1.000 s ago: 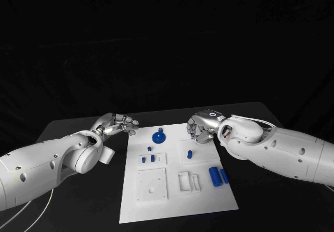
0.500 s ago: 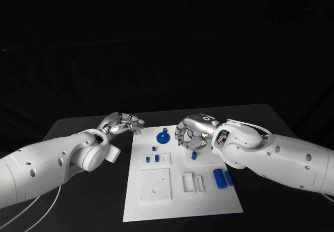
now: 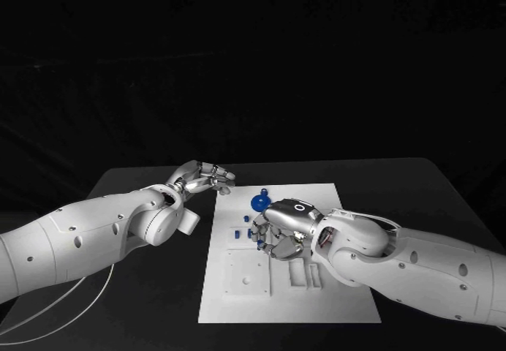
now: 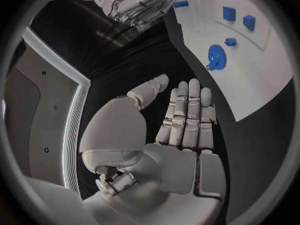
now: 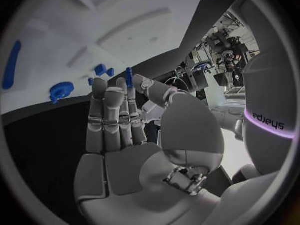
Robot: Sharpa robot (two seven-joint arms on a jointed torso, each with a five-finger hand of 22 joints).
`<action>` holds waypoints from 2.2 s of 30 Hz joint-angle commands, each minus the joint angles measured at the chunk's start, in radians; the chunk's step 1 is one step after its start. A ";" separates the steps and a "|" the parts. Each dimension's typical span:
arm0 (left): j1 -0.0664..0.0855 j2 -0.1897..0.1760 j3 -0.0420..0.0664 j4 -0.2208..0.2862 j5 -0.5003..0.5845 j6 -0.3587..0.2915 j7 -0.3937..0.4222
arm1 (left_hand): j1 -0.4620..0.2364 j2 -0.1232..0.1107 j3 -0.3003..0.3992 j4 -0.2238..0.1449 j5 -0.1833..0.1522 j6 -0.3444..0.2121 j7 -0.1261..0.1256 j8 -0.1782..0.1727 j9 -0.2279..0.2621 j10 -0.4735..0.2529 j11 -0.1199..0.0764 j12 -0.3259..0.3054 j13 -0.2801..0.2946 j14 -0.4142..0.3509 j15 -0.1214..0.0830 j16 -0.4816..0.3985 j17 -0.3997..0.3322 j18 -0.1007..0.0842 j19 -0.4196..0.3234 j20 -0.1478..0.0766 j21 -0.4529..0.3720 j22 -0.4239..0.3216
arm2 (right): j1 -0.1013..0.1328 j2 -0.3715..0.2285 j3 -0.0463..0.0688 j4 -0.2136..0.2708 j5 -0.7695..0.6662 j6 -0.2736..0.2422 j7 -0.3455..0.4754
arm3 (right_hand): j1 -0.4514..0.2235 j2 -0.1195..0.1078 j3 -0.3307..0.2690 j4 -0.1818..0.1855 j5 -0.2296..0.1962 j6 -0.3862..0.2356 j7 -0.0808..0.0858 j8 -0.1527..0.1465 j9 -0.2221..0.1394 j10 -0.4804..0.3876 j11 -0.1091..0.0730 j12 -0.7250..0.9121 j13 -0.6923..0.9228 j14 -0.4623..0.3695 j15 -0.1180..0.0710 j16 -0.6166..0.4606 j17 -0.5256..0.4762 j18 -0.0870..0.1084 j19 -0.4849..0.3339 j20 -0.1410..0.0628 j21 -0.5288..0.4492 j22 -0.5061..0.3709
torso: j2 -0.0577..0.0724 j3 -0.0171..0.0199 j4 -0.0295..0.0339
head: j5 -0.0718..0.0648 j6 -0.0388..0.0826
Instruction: Assemble the parts on the task board
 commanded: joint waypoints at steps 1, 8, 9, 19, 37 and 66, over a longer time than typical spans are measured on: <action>0.001 0.004 0.001 0.001 0.011 -0.002 0.019 | 0.003 0.007 -0.005 0.001 0.004 -0.009 0.000 0.004 0.001 0.003 0.003 0.004 -0.001 0.008 0.000 -0.006 0.001 0.009 0.001 -0.001 -0.006 0.001 | -0.003 0.012 -0.002 -0.006 -0.069 -0.023 0.010 | 0.007 0.010 -0.004 -0.004 -0.001 -0.004 0.002 -0.002 0.001 0.014 -0.012 -0.006 0.003 -0.019 -0.022 0.005 -0.002 0.014 0.001 -0.002 0.003 0.001 | -0.001 0.0013 0.0011 | 0.020 -0.007; 0.002 0.004 0.001 0.004 0.011 -0.001 0.019 | 0.003 0.007 -0.005 0.001 0.004 -0.009 0.000 0.004 0.001 0.003 0.003 0.004 -0.001 0.008 0.000 -0.007 0.002 0.009 0.001 0.000 -0.006 0.001 | -0.019 0.025 -0.010 -0.016 -0.093 -0.022 -0.002 | 0.009 0.009 -0.004 -0.007 -0.005 -0.003 0.001 -0.002 0.003 0.015 -0.012 -0.007 0.005 -0.017 -0.022 0.006 -0.003 0.014 0.003 -0.003 0.004 0.002 | 0.001 0.0020 -0.0001 | 0.055 -0.025; 0.002 0.004 0.001 0.004 0.011 -0.001 0.019 | 0.003 0.007 -0.005 0.001 0.004 -0.009 0.000 0.004 0.001 0.003 0.003 0.004 -0.001 0.008 0.000 -0.007 0.002 0.009 0.001 0.000 -0.006 0.001 | -0.021 0.026 -0.013 -0.019 -0.094 -0.019 -0.004 | 0.009 0.009 -0.004 -0.007 -0.005 -0.003 0.001 -0.002 0.003 0.015 -0.012 -0.007 0.006 -0.017 -0.022 0.007 -0.003 0.014 0.003 -0.003 0.004 0.002 | 0.001 0.0016 -0.0002 | 0.060 -0.027; 0.002 0.001 0.001 0.005 0.011 0.000 0.019 | 0.004 0.007 -0.005 0.001 0.004 -0.009 0.000 0.004 0.001 0.003 0.003 0.004 -0.002 0.008 0.000 -0.008 0.003 0.009 0.000 0.000 -0.007 0.001 | -0.029 0.030 -0.028 -0.031 -0.105 0.005 -0.014 | 0.009 0.008 -0.004 -0.007 -0.006 -0.002 0.001 -0.002 0.005 0.016 -0.012 -0.008 0.008 -0.015 -0.023 0.009 -0.003 0.014 0.005 -0.004 0.006 0.003 | 0.001 -0.0008 -0.0002 | 0.076 -0.038; 0.002 0.000 0.001 0.005 0.011 0.007 0.016 | 0.004 0.007 -0.005 0.002 0.004 -0.010 0.000 0.004 0.001 0.003 0.003 0.004 -0.002 0.008 0.001 -0.011 0.005 0.008 0.000 0.000 -0.008 0.002 | -0.044 0.039 -0.033 -0.046 -0.111 0.026 -0.022 | 0.009 0.009 -0.005 -0.009 -0.006 -0.002 0.001 -0.002 0.006 0.017 -0.013 -0.009 0.011 -0.014 -0.023 0.012 -0.003 0.014 0.007 -0.005 0.008 0.005 | 0.001 -0.0009 -0.0008 | 0.089 -0.047; 0.002 -0.002 0.001 0.005 0.011 0.010 0.014 | 0.003 0.007 -0.006 0.002 0.004 -0.012 0.001 0.004 0.000 0.001 0.004 0.004 -0.004 0.008 0.001 -0.016 0.008 0.008 0.000 0.001 -0.010 0.003 | -0.050 0.053 -0.037 -0.065 -0.141 0.062 -0.039 | 0.008 0.009 -0.005 -0.011 -0.006 -0.001 0.001 -0.003 0.008 0.018 -0.013 -0.011 0.013 -0.014 -0.023 0.014 -0.004 0.014 0.008 -0.005 0.008 0.006 | 0.001 -0.0005 -0.0009 | 0.094 -0.051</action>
